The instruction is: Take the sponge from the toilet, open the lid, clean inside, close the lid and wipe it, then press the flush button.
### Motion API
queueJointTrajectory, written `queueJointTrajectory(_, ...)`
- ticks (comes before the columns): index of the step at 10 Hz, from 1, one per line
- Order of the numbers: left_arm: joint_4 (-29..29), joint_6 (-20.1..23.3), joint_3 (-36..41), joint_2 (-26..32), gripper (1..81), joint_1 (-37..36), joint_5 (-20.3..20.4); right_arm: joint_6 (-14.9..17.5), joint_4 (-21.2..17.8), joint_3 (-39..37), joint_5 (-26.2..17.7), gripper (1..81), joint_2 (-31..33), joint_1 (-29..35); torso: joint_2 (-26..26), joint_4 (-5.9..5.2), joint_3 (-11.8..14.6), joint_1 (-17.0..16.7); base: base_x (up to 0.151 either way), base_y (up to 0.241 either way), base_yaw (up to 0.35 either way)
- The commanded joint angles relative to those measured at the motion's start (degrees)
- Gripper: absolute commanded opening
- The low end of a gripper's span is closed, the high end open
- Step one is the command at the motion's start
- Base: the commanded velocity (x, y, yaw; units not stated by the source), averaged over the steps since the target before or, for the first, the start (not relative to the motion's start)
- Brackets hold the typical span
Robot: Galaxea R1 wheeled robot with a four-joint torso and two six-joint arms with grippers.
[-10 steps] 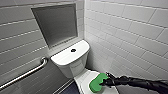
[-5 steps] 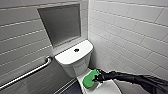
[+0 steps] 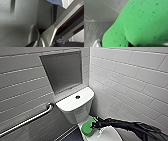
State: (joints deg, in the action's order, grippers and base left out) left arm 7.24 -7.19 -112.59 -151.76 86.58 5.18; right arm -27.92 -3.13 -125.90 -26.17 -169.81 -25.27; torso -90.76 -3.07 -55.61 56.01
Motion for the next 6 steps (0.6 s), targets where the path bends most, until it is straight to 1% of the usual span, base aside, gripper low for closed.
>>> queueJointTrajectory(1,0.1,0.3,0.9,0.8,81.1,0.4,-4.0,0.6,-0.2,-3.8,-1.6,1.0,-5.4,5.4,0.0,0.0,-5.1,0.0,0.0,0.0,0.0)
queueJointTrajectory(2,0.1,0.3,0.9,0.8,81.1,0.4,-4.0,0.6,-0.2,-3.8,-1.5,1.0,-5.6,5.4,0.0,0.0,-4.3,0.0,0.0,0.0,0.0)
queueJointTrajectory(3,0.1,0.3,0.9,0.8,81.1,0.4,-4.0,0.6,-0.2,-4.0,-1.4,1.0,-5.8,5.1,0.0,0.0,-1.4,0.0,0.0,0.0,0.0)
queueJointTrajectory(4,0.1,0.4,0.8,0.8,81.1,0.4,-4.0,0.5,0.2,-4.4,-1.4,1.0,-6.2,4.6,0.0,0.0,-2.6,0.0,0.0,0.0,0.0)
queueJointTrajectory(6,0.1,0.3,0.8,1.0,81.1,0.4,-4.0,0.5,1.7,-6.3,-2.0,1.0,-6.9,2.7,0.0,0.0,-3.3,0.0,0.0,0.0,0.0)
